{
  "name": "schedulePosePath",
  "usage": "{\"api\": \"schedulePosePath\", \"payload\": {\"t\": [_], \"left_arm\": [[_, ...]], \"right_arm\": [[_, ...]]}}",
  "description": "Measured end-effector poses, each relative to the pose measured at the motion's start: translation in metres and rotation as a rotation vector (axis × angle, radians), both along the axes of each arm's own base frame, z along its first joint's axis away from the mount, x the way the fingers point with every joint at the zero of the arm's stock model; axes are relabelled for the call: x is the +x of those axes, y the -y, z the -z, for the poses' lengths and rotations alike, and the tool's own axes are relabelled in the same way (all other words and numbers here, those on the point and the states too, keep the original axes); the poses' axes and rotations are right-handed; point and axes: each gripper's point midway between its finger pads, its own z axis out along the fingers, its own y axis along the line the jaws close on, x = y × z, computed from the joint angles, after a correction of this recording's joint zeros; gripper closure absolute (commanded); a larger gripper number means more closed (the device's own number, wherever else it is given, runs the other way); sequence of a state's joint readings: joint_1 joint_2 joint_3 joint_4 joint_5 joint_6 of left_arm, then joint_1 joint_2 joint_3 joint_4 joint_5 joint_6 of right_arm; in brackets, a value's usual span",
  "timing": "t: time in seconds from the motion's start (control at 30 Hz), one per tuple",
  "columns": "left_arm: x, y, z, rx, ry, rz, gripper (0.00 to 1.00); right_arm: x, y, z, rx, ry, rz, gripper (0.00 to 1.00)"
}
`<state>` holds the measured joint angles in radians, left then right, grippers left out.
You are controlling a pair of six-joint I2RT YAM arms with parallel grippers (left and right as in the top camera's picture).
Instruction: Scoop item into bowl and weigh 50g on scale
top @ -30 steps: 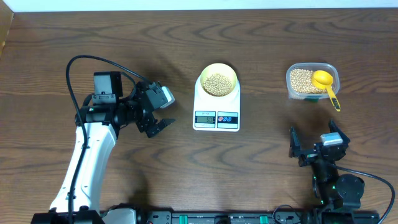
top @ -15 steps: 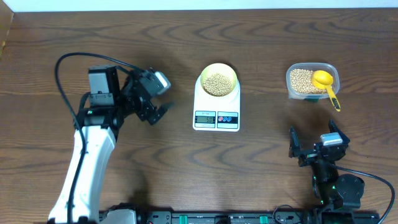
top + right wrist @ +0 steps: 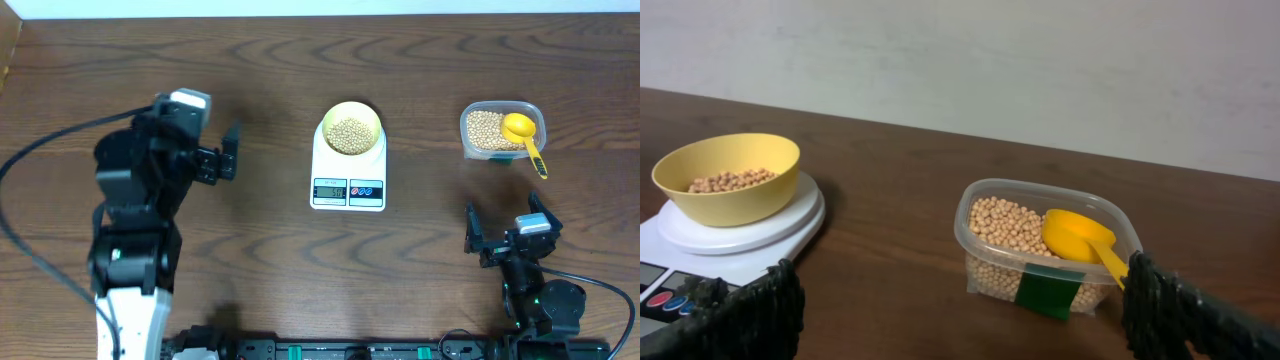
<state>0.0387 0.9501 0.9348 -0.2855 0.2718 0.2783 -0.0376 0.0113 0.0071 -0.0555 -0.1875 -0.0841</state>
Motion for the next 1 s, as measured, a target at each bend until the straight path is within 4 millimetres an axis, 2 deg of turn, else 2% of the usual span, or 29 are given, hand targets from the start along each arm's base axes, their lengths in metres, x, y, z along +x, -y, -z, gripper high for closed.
{"api": "schedulePosePath", "payload": {"t": [0.13,0.37,0.63,1.0], "left_arm": [[-0.017,-0.009,-0.005,-0.043,0.042,-0.080,0.03],[-0.042,-0.014,0.016,-0.097,0.109,-0.132,0.02],[-0.067,-0.020,0.031,-0.127,0.223,-0.176,0.02],[-0.087,-0.027,0.062,-0.134,0.270,-0.221,0.02]], "right_arm": [[0.000,0.000,0.000,0.000,0.000,0.000,0.01],[0.000,0.000,0.000,0.000,0.000,0.000,0.01],[0.000,0.000,0.000,0.000,0.000,0.000,0.01],[0.000,0.000,0.000,0.000,0.000,0.000,0.01]]}}
